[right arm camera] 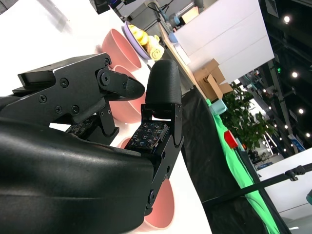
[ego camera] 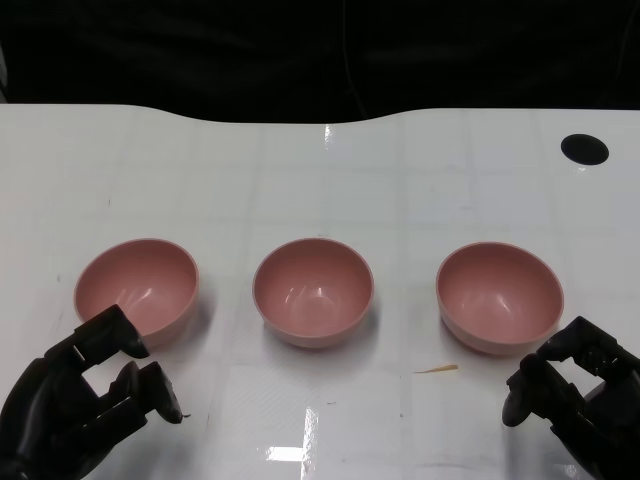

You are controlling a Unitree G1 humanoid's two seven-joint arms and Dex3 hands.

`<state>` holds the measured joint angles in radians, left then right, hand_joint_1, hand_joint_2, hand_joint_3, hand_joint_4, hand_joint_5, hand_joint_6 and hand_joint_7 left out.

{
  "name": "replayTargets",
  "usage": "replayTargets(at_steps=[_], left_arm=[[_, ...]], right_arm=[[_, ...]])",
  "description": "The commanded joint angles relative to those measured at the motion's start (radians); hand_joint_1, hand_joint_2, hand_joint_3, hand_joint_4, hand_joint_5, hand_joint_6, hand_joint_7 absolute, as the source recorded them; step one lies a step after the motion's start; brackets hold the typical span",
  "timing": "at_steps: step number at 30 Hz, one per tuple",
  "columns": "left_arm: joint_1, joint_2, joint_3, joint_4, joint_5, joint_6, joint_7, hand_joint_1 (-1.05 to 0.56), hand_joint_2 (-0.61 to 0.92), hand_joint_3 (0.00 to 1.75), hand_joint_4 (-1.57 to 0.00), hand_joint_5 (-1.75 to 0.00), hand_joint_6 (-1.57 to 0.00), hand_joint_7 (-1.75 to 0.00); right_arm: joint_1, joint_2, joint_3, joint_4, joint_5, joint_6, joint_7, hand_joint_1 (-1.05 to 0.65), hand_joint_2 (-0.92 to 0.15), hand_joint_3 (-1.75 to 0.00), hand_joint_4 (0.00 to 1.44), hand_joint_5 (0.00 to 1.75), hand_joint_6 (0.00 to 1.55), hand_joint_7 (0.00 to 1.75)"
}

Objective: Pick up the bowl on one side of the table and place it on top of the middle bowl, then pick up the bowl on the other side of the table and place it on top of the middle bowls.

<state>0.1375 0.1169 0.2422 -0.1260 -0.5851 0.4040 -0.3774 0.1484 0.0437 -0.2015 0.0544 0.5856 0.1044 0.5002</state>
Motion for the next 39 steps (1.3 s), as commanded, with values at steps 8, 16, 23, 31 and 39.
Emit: replayTargets(at_steps=[8,16,23,31,39], left_arm=[[0.0,0.012,0.006,-0.017,0.002,0.015,0.025,0.1,0.87,1.3,-0.8,-1.75,-0.65,-1.75],[0.001,0.014,0.002,-0.01,0.007,-0.006,0.006,0.11,0.87,1.3,-0.8,-1.75,-0.65,-1.75],[0.003,0.012,0.002,-0.018,0.007,0.002,0.017,0.11,0.87,1.3,-0.81,-1.75,-0.65,-1.75],[0.024,-0.006,-0.008,-0.065,0.051,-0.034,0.062,0.16,0.86,1.28,-0.79,-1.75,-0.63,-1.75],[0.057,-0.061,-0.06,-0.073,0.285,-0.283,0.17,0.09,0.62,1.09,-0.29,-1.59,-0.41,-1.36]], right_arm=[[-0.002,-0.014,-0.007,-0.005,0.0,-0.001,-0.009,-0.1,-0.77,-0.6,0.92,1.44,0.9,1.08],[-0.001,-0.013,-0.007,-0.006,0.0,-0.001,-0.01,-0.09,-0.77,-0.59,0.92,1.43,0.91,1.06],[-0.001,-0.012,-0.007,-0.005,0.0,-0.006,-0.007,-0.09,-0.77,-0.59,0.92,1.43,0.91,1.06],[0.007,-0.009,-0.003,-0.017,-0.003,-0.003,-0.016,-0.09,-0.77,-0.61,0.93,1.42,0.92,1.05],[0.005,-0.015,-0.007,-0.007,0.003,-0.009,0.003,-0.11,-0.77,-0.61,0.92,1.42,0.9,1.06]])
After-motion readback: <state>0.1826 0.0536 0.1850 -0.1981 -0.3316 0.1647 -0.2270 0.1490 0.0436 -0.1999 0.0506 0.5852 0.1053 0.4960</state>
